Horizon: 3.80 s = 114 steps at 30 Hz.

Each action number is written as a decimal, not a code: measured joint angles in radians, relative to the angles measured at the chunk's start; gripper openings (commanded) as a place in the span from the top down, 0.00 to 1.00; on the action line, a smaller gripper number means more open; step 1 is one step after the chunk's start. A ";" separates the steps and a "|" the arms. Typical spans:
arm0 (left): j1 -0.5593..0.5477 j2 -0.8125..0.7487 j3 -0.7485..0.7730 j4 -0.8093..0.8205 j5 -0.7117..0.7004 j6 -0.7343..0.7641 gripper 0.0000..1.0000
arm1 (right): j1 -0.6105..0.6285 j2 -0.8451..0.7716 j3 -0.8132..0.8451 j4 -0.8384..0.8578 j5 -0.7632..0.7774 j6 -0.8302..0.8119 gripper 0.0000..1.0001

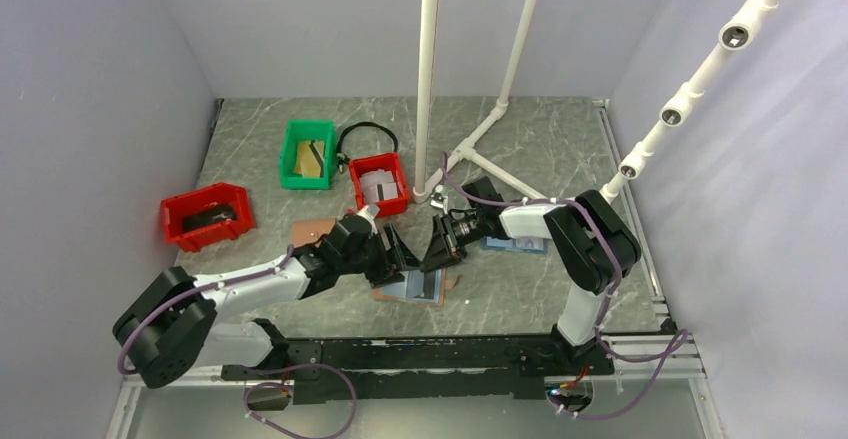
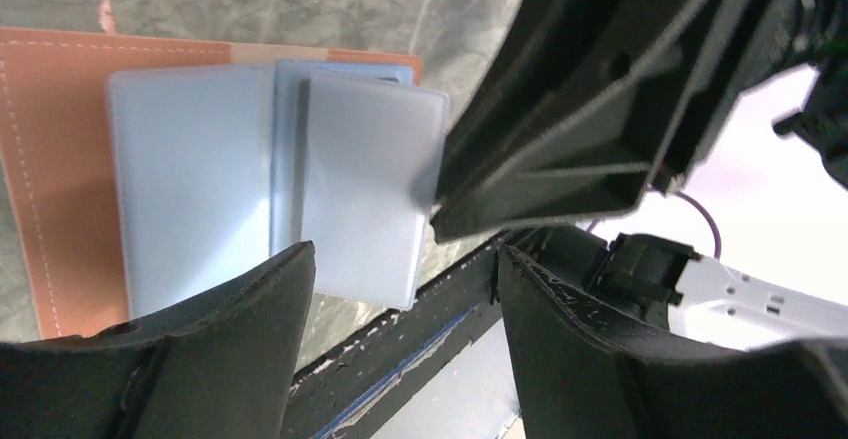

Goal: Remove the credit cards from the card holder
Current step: Remove the credit card from the card holder.

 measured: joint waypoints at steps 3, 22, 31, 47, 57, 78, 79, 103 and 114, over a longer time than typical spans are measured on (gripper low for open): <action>0.000 -0.043 -0.027 0.024 0.020 0.023 0.28 | 0.000 0.023 0.021 0.017 -0.014 0.040 0.74; -0.002 0.013 0.067 -0.165 0.022 0.126 0.89 | 0.047 0.083 0.078 0.053 -0.053 0.119 0.68; 0.009 -0.017 0.041 -0.262 -0.056 0.091 1.00 | 0.050 0.069 0.103 -0.055 -0.011 0.004 0.64; 0.044 -0.087 0.039 -0.486 -0.154 0.034 0.66 | 0.103 0.055 0.150 -0.280 0.239 -0.221 0.66; 0.047 -0.224 0.134 -0.415 -0.137 0.119 0.68 | 0.124 0.055 0.171 -0.322 0.286 -0.268 0.65; 0.050 0.175 0.099 -0.089 0.070 0.092 0.67 | 0.124 0.017 0.179 -0.352 0.367 -0.317 0.70; 0.050 0.175 0.098 -0.090 0.070 0.092 0.67 | 0.124 0.017 0.179 -0.352 0.369 -0.318 0.70; 0.050 0.220 0.078 -0.073 0.106 0.089 0.66 | 0.145 0.020 0.196 -0.393 0.430 -0.321 0.66; 0.050 0.221 0.065 -0.051 0.114 0.086 0.67 | 0.156 -0.002 0.203 -0.411 0.493 -0.347 0.64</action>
